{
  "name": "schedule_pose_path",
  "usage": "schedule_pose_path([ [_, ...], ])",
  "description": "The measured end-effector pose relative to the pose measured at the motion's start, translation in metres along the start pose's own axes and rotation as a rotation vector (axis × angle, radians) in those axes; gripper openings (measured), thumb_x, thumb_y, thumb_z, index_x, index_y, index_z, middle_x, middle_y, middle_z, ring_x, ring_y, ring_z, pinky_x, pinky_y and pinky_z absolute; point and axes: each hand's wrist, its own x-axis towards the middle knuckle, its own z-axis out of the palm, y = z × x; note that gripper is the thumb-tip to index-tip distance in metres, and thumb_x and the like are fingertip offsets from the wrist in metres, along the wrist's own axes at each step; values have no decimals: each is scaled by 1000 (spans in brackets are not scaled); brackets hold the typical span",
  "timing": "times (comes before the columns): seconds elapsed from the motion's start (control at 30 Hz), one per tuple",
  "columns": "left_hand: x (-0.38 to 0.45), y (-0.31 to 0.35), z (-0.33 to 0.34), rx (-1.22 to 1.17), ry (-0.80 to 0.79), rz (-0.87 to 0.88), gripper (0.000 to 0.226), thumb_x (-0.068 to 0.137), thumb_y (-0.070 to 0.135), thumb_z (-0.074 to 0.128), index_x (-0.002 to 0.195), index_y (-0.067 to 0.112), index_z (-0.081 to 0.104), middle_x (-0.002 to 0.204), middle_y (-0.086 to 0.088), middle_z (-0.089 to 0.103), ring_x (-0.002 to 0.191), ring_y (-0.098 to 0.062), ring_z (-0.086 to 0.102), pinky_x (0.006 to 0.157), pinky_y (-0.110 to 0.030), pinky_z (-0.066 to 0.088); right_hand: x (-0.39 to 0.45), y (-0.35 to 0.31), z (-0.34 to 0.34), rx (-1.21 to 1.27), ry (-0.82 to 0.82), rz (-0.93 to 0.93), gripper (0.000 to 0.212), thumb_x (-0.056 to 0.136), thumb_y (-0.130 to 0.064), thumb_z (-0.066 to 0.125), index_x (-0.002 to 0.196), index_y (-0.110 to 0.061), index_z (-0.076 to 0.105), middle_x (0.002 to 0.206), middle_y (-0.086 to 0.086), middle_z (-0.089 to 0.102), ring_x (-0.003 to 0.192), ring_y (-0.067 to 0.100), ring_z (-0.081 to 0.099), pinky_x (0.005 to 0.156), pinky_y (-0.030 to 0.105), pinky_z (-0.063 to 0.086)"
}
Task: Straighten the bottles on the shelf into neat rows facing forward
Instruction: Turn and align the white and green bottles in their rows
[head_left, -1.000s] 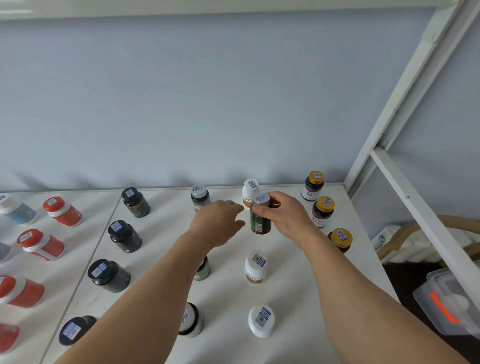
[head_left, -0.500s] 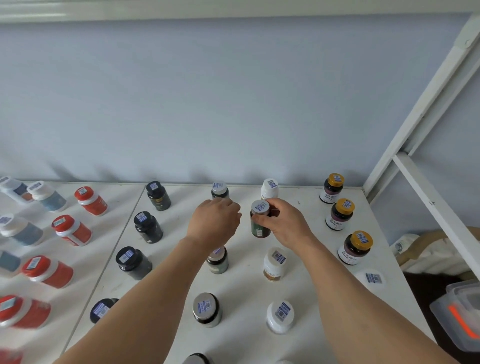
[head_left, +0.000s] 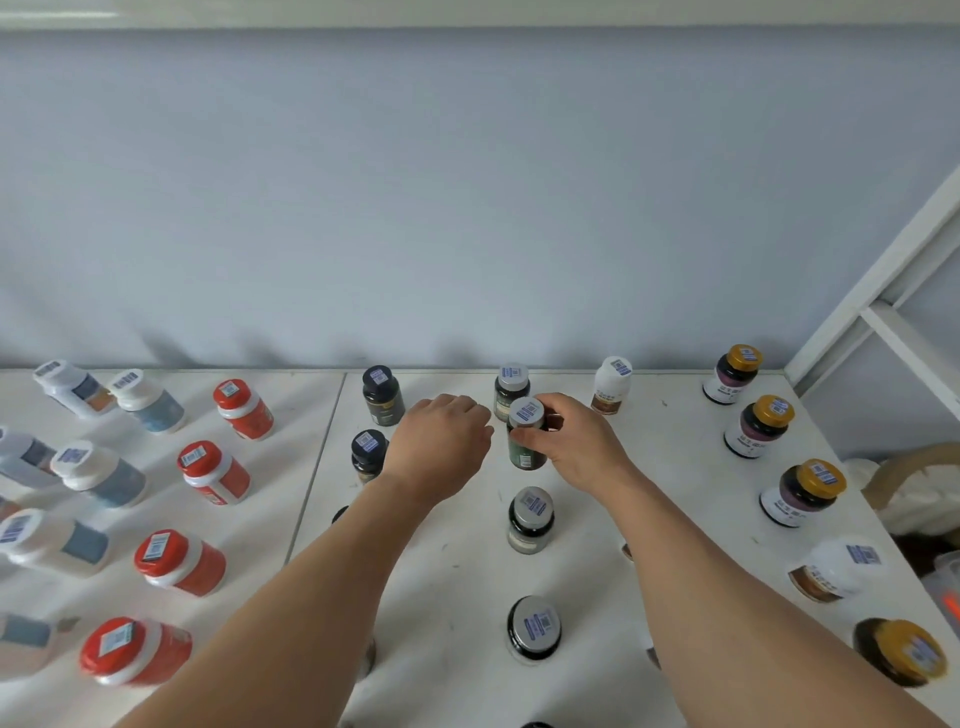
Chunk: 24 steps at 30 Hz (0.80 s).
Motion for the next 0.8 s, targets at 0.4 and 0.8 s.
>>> schedule_pose_path([
  [0.4,3,-10,22,-48,-47,-36,21,90,31,56,88,16,70,85,1,71,78,-25,65,64,-34,51,4,11,24,37,-12,123,39,79,-27,79,114,-28,60,110,-8,68,105,12,63,95,34,51],
  [0.8,37,15,10,-65,-48,-44,16,86,27,59,83,16,69,79,-1,69,75,-27,65,60,-34,49,13,-9,-30,-8,102,69,50,81,-34,75,126,-20,59,119,-6,61,114,10,57,100,29,43],
])
